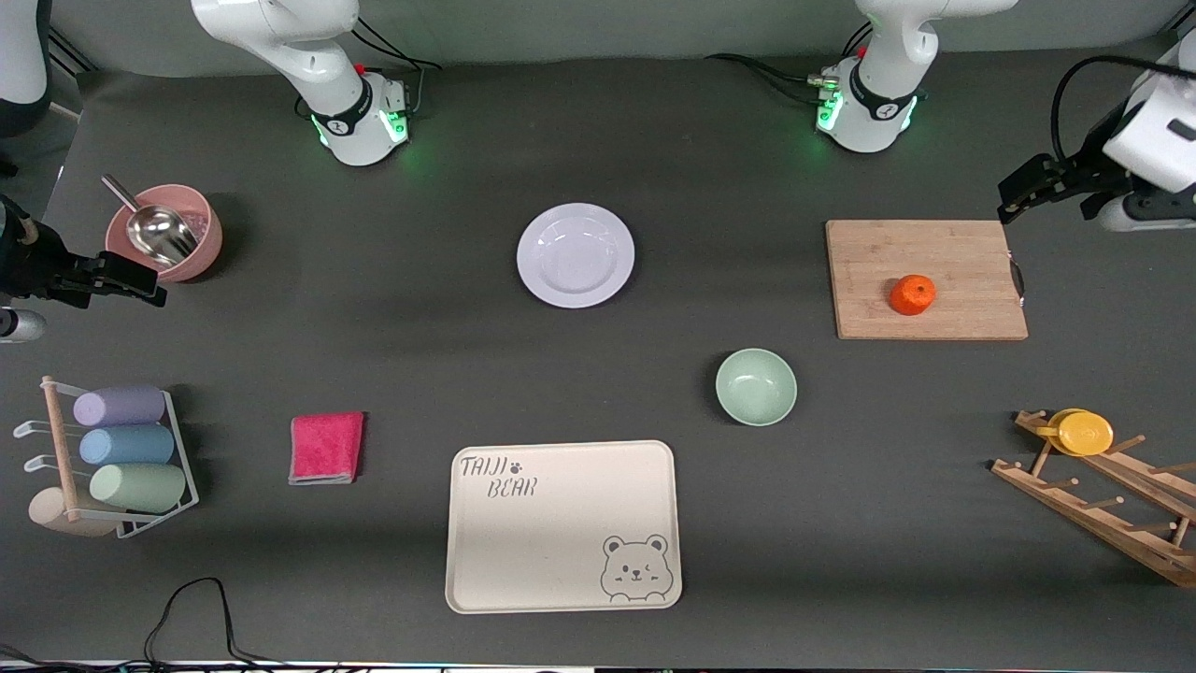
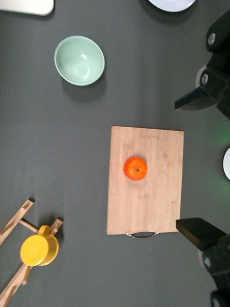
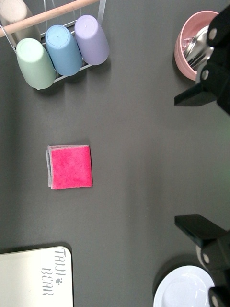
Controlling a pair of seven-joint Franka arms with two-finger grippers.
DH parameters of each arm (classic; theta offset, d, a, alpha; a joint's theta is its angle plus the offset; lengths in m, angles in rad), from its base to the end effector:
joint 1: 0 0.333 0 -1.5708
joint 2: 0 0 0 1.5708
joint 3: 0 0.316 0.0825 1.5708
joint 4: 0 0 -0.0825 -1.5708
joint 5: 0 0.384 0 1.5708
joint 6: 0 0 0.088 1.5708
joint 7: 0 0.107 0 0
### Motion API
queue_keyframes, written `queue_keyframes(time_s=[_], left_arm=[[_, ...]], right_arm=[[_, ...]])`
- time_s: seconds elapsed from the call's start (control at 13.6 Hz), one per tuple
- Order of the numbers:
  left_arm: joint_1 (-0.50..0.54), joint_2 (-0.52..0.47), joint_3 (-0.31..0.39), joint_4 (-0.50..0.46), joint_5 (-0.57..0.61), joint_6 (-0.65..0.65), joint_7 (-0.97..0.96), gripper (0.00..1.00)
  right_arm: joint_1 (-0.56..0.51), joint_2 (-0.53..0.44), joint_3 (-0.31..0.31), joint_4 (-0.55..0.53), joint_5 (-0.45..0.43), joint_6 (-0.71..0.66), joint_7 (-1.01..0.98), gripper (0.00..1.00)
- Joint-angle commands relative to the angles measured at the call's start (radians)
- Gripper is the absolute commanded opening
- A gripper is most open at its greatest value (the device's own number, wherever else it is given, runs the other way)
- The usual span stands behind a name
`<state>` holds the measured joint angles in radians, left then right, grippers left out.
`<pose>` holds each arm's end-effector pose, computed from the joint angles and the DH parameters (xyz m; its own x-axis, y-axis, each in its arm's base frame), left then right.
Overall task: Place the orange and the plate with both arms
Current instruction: 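Move the left gripper toward the orange on the cutting board, then grasp the orange with the left gripper while the right gripper reaches the plate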
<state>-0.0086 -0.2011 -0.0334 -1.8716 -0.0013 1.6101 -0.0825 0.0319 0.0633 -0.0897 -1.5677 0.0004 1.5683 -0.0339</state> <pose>0.4889 -0.0221 0.5908 0.9973 0.0417 -0.0598 0.0411 -0.9991 -0.0103 0.5708 -0.0314 0.5902 0.9978 -0.0240 -0.0625 -0.0238 -0.9997 0.0031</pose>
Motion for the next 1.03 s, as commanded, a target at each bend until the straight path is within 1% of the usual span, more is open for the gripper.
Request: queue_keyframes(time_s=[0.0,0.15,0.3,0.37,0.59,0.74,0.81,0.89,0.96], left_arm=[[-0.002,0.011,0.0,-0.116,0.041,0.081,0.012,1.0],[0.004,0.008,0.001,-0.237,0.041,0.221,0.012,1.0],[0.005,-0.015,0.001,-0.352,0.041,0.325,0.006,1.0],[0.009,-0.03,0.003,-0.415,0.043,0.394,0.003,1.0],[0.018,-0.031,0.004,-0.568,0.043,0.58,-0.007,1.0],[0.038,-0.02,0.003,-0.693,0.044,0.765,-0.007,1.0],[0.039,0.001,0.003,-0.734,0.044,0.848,-0.007,1.0],[0.041,0.023,0.004,-0.751,0.044,0.891,-0.007,1.0],[0.057,0.032,0.003,-0.767,0.044,0.918,-0.007,1.0]], right_arm=[[0.003,-0.019,0.005,-0.012,-0.022,-0.004,0.028,1.0],[0.003,-0.028,0.004,-0.028,-0.017,-0.004,0.028,1.0],[0.005,-0.043,0.005,-0.049,-0.01,-0.017,0.028,1.0],[0.009,-0.062,0.005,-0.079,0.001,-0.016,0.029,1.0],[0.034,-0.144,0.007,-0.19,0.049,0.018,0.029,1.0],[0.072,-0.183,0.007,-0.241,0.049,0.041,0.092,1.0],[0.092,-0.206,0.008,-0.27,0.05,0.054,0.133,1.0],[0.138,-0.232,0.004,-0.299,0.05,0.076,0.149,1.0],[0.16,-0.255,0.004,-0.328,0.05,0.093,0.181,1.0]])
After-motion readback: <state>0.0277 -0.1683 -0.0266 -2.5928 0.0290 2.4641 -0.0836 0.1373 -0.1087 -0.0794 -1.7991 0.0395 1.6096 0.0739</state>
